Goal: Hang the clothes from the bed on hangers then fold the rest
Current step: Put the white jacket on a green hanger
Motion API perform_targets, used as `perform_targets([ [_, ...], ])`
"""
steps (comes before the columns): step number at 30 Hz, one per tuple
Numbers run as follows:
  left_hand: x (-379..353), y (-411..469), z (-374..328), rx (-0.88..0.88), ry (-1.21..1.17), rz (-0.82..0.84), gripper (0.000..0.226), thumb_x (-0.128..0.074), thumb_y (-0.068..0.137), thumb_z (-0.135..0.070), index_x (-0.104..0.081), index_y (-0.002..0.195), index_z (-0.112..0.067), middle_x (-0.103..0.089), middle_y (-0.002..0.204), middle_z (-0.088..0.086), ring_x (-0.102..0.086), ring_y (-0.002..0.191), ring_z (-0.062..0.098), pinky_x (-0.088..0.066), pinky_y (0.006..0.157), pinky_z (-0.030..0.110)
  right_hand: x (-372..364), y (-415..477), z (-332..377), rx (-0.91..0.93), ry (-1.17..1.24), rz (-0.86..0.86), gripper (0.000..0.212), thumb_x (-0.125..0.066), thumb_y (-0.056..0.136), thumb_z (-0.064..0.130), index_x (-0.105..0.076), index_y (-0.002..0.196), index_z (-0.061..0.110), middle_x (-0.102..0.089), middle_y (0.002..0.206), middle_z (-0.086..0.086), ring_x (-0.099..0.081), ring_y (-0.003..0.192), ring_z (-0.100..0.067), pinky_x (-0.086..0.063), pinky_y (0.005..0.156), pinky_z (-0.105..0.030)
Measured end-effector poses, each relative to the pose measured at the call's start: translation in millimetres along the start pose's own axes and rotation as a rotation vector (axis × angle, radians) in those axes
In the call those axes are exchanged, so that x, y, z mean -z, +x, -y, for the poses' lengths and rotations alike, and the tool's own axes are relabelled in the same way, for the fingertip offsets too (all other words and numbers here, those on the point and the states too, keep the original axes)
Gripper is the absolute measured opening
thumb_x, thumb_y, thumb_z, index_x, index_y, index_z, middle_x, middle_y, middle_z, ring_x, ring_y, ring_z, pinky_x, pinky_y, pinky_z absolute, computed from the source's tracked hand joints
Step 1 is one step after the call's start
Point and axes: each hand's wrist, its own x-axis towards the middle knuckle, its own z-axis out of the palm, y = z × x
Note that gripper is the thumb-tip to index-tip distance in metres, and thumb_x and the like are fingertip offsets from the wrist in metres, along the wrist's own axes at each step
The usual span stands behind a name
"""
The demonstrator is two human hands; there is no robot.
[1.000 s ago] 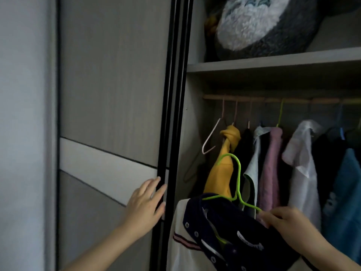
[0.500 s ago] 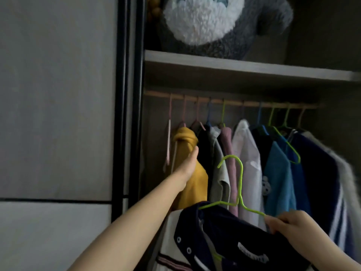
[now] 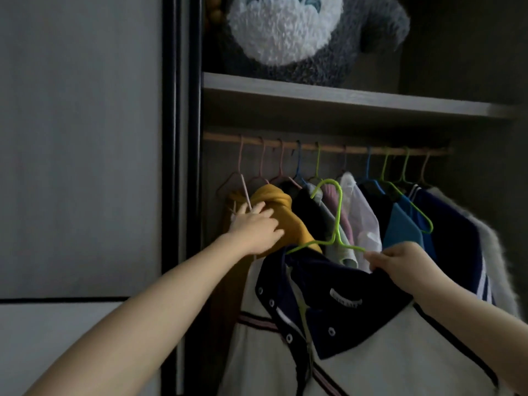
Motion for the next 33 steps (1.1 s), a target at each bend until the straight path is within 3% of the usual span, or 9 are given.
perform_targets([
  [2, -2, -6, 24, 0.028, 0.267, 0.080, 0.047, -0.026, 0.100, -0.041, -0.041, 0.141, -0.023, -0.014, 0.158, 0.005, 0.001, 0.145, 0.027, 0.000, 0.113, 0.056, -5, 12, 12, -0.048, 0.075, -0.015, 0.036, -0.067, 0.085, 0.015, -0.060, 0.052, 0.004, -0.047, 0.031, 0.004, -0.048, 0.035, -0.011, -0.033, 0.031, -0.013],
  [5, -7, -12, 45, 0.162, 0.210, 0.104, 0.050, -0.031, 0.099, -0.043, -0.034, 0.144, -0.024, -0.006, 0.158, 0.010, 0.002, 0.144, 0.035, -0.004, 0.113, 0.057, -12, 30, 30, -0.092, 0.151, -0.022, 0.029, -0.067, 0.085, 0.014, -0.060, 0.062, -0.001, -0.052, 0.048, -0.006, -0.047, 0.048, -0.020, -0.039, 0.042, -0.022],
  [10, -13, 5, 47, 0.402, -0.532, -0.021, 0.050, -0.042, 0.098, -0.038, -0.039, 0.140, -0.011, -0.035, 0.146, 0.016, -0.039, 0.130, 0.033, -0.038, 0.103, 0.038, -33, 50, 52, -0.104, 0.289, -0.031, 0.032, -0.066, 0.086, 0.012, -0.054, 0.058, 0.004, -0.052, 0.057, -0.010, -0.048, 0.052, -0.021, -0.038, 0.050, -0.028],
  [14, -13, 12, 45, 0.502, -1.028, -0.243, 0.041, -0.051, 0.096, -0.024, -0.040, 0.132, -0.009, -0.054, 0.126, 0.012, -0.054, 0.109, 0.025, -0.044, 0.084, 0.030, -46, 68, 84, -0.033, 0.399, -0.047, 0.031, -0.062, 0.087, 0.003, -0.049, 0.061, 0.012, -0.048, 0.062, -0.007, -0.052, 0.069, -0.024, -0.044, 0.067, -0.034],
  [20, -16, 8, 44, 0.551, -1.116, -0.357, 0.026, -0.048, 0.092, 0.002, -0.052, 0.116, -0.006, -0.060, 0.112, 0.019, -0.059, 0.092, 0.028, -0.043, 0.063, 0.028, -83, 120, 139, -0.006, 0.362, -0.029, 0.019, -0.057, 0.089, 0.004, -0.048, 0.072, 0.006, -0.049, 0.077, -0.010, -0.051, 0.071, -0.020, -0.041, 0.060, -0.028],
  [23, -20, 5, 44, 0.573, -1.225, -0.412, 0.021, -0.047, 0.092, 0.005, -0.048, 0.091, -0.017, -0.060, 0.095, 0.011, -0.058, 0.086, 0.025, -0.048, 0.069, 0.029, -104, 154, 159, 0.033, 0.321, 0.016, 0.032, -0.048, 0.090, -0.002, -0.037, 0.063, 0.012, -0.042, 0.072, -0.006, -0.038, 0.055, -0.013, -0.039, 0.055, -0.023],
  [26, -24, 1, 44, 0.606, -1.302, -0.462, 0.027, -0.044, 0.095, 0.000, -0.056, 0.074, -0.012, -0.063, 0.075, 0.010, -0.058, 0.071, 0.023, -0.050, 0.070, 0.031, -129, 176, 176, 0.056, 0.220, -0.008, 0.030, -0.047, 0.092, 0.002, -0.039, 0.063, 0.008, -0.043, 0.065, -0.007, -0.039, 0.053, -0.016, -0.037, 0.056, -0.027],
  [29, -25, -4, 42, 0.618, -1.256, -0.472, 0.033, -0.045, 0.096, -0.008, -0.058, 0.068, -0.018, -0.067, 0.084, 0.015, -0.063, 0.080, 0.027, -0.049, 0.072, 0.029, -153, 193, 182, 0.072, 0.150, 0.032, 0.028, -0.046, 0.092, 0.005, -0.041, 0.065, 0.010, -0.043, 0.063, -0.007, -0.041, 0.052, -0.018, -0.031, 0.044, -0.027],
  [33, -22, -8, 43, 0.624, -1.229, -0.480, 0.031, -0.042, 0.097, -0.008, -0.056, 0.071, -0.020, -0.067, 0.086, 0.014, -0.063, 0.081, 0.025, -0.051, 0.075, 0.032, -171, 211, 183, 0.090, 0.134, 0.083, 0.027, -0.046, 0.091, 0.005, -0.040, 0.066, 0.012, -0.043, 0.067, -0.005, -0.042, 0.055, -0.017, -0.034, 0.047, -0.027],
])
